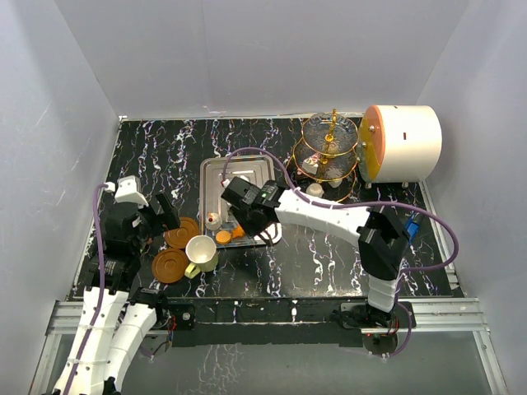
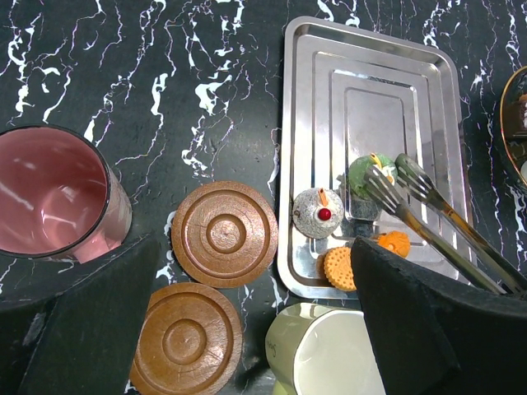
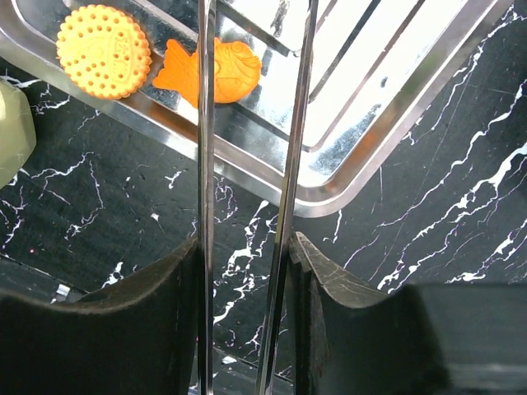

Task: Serve the afternoon tea
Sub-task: Adjust the dessert on the tray.

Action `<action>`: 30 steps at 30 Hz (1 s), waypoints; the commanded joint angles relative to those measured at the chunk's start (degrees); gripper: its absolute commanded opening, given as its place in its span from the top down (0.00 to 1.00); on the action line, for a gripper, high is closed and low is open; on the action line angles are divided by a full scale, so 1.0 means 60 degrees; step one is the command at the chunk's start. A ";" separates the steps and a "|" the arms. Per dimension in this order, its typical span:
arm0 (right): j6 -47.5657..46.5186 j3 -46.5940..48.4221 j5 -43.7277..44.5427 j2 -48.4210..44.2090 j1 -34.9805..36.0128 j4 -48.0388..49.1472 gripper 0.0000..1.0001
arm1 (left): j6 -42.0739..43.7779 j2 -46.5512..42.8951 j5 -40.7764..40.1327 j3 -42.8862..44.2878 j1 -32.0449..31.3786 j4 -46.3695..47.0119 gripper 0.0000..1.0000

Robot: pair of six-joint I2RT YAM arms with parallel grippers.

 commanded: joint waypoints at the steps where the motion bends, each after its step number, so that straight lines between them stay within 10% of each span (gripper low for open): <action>1: 0.0005 -0.0125 -0.0109 -0.0663 -0.0104 0.0384 0.63 | 0.0124 0.0067 0.0100 0.0274 -0.0017 0.0004 0.01; 30: 0.0841 -0.1068 -0.0875 -0.2132 -0.0522 0.0833 0.53 | 0.0140 0.0336 0.0247 0.0243 -0.0017 0.0045 0.01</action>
